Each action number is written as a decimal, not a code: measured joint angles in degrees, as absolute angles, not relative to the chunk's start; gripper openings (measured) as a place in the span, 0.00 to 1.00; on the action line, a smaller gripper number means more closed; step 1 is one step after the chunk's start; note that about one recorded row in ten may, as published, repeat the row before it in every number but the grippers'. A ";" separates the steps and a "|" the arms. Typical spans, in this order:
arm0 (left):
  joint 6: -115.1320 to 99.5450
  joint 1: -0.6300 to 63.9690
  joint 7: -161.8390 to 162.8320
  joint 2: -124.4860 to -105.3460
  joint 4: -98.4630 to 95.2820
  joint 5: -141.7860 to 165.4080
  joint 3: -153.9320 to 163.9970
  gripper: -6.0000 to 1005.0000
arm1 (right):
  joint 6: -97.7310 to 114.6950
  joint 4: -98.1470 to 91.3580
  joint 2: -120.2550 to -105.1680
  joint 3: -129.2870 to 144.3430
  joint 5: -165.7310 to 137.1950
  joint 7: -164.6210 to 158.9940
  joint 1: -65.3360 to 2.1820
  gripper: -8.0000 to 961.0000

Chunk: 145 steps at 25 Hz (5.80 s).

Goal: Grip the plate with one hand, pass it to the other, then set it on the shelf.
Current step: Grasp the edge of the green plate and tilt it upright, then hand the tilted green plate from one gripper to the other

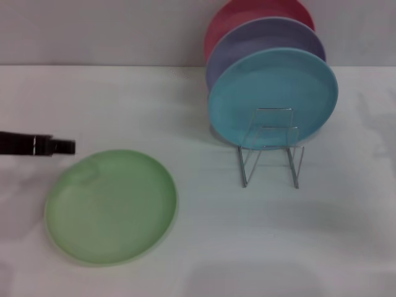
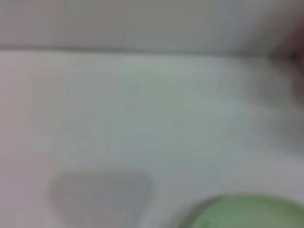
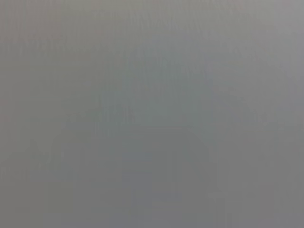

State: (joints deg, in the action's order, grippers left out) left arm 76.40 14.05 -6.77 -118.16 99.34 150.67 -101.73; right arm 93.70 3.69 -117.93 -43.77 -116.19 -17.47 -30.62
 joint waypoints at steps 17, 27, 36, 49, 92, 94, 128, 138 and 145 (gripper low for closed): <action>89.21 20.40 -0.23 -118.37 92.65 159.15 -99.93 0.83 | 93.90 3.31 -117.70 -43.77 -116.38 -16.96 -30.58 0.75; 88.36 23.85 -0.08 -118.30 86.96 160.04 -99.67 0.83 | 94.48 2.80 -117.63 -43.77 -116.28 -16.96 -30.53 0.75; 86.91 27.12 -0.57 -118.11 80.88 161.49 -100.08 0.79 | 94.49 2.22 -117.42 -43.77 -116.20 -16.96 -31.01 0.75; 85.54 28.65 -1.23 -117.95 76.86 161.78 -100.71 0.59 | 94.49 2.19 -117.18 -43.77 -116.18 -16.87 -31.45 0.75; 84.71 30.15 -4.40 -117.94 73.10 161.52 -101.74 0.19 | 94.54 2.19 -117.21 -43.77 -116.19 -16.88 -31.47 0.75; 84.75 30.37 -4.85 -117.94 72.85 161.46 -101.79 0.17 | 94.56 2.13 -117.21 -43.77 -116.19 -16.87 -31.51 0.75; 74.97 25.86 -19.46 -118.11 80.08 150.69 -117.30 0.04 | 94.41 1.93 -117.25 -44.74 -116.12 -16.88 -31.40 0.75; 52.68 19.48 -30.86 -118.49 74.95 134.87 -114.74 0.04 | 94.20 1.93 -117.29 -45.18 -116.10 -16.87 -31.20 0.75; 30.75 14.85 -37.11 -118.47 72.45 127.37 -104.28 0.05 | 93.99 1.93 -117.43 -45.18 -116.10 -16.88 -31.43 0.75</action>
State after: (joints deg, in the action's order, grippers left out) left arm 30.75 14.85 -37.11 -118.47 72.45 127.37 -104.28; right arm 93.99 1.93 -117.43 -45.18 -116.10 -16.88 -31.43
